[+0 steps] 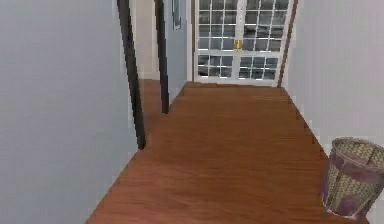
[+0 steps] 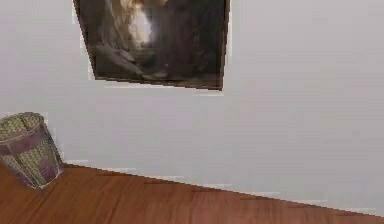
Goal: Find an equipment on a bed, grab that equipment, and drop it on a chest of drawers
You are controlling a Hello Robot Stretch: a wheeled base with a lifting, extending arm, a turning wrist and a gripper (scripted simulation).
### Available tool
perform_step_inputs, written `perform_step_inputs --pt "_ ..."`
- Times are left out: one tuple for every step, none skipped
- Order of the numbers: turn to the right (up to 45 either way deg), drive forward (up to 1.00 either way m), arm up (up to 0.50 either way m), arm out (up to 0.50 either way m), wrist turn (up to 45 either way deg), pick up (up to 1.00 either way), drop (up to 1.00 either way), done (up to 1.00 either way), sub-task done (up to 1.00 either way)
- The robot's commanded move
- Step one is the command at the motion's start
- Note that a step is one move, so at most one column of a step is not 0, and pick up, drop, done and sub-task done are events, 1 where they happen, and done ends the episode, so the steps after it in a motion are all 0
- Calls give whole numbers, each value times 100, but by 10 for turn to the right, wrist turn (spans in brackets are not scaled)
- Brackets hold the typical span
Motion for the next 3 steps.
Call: perform_step_inputs --pt "0 100 0 0 0 0 0 0 0" --pt "0 100 0 0 0 0 0 0 0" --pt "0 5 0 0 0 0 0 0 0"
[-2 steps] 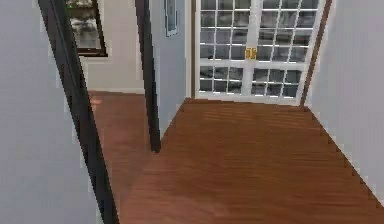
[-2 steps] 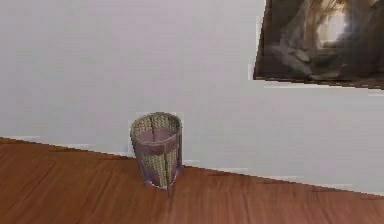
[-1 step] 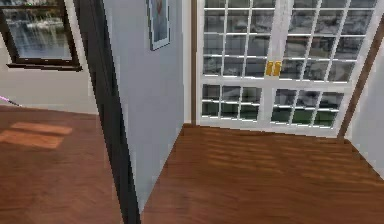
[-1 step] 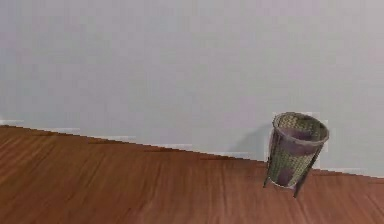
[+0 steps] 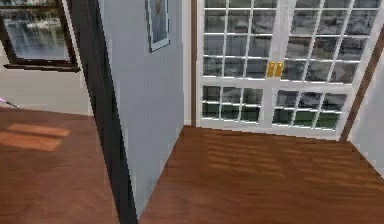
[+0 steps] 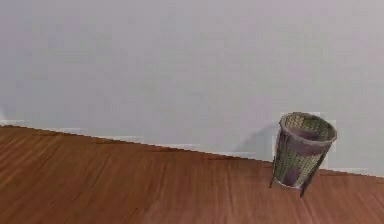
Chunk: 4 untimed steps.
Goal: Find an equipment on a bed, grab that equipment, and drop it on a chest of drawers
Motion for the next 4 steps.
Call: perform_step_inputs --pt "-450 0 0 0 0 0 0 0 0" --pt "0 60 0 0 0 0 0 0 0" --pt "-300 0 0 0 0 0 0 0 0" --pt "0 100 0 0 0 0 0 0 0"
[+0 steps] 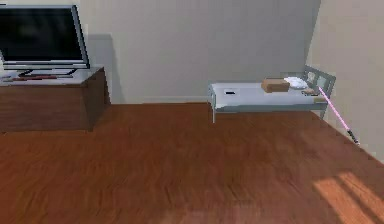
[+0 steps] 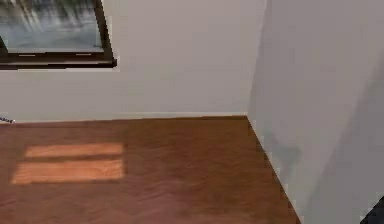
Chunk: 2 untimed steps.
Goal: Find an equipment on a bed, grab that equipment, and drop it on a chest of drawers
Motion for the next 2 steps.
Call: perform_step_inputs --pt "0 100 0 0 0 0 0 0 0" --pt "0 95 0 0 0 0 0 0 0"
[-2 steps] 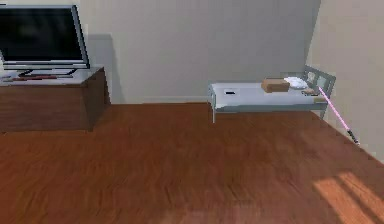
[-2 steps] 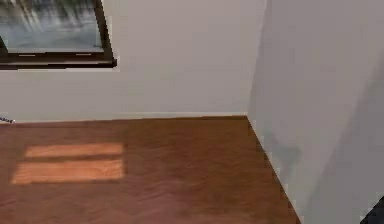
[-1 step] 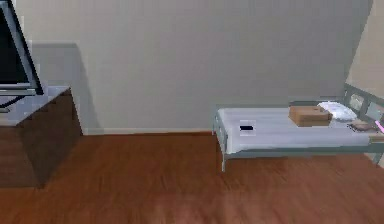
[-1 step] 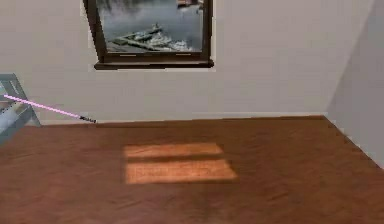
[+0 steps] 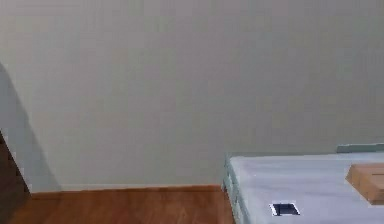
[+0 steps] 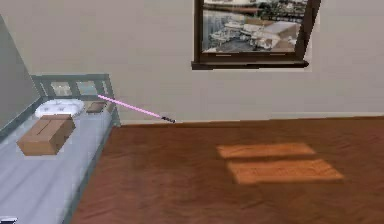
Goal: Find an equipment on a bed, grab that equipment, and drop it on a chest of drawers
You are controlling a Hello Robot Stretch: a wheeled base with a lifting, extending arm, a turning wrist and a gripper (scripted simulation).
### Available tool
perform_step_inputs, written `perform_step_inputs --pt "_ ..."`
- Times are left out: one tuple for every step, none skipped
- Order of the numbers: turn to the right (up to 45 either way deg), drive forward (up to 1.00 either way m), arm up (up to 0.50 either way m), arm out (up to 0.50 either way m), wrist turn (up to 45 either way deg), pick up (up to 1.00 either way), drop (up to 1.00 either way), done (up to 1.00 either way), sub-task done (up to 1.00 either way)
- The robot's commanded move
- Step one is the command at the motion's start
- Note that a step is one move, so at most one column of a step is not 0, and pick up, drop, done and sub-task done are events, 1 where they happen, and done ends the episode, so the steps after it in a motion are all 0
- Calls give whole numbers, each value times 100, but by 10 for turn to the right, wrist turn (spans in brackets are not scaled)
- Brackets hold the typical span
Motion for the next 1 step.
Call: perform_step_inputs --pt "360 0 0 0 0 0 0 0 0"
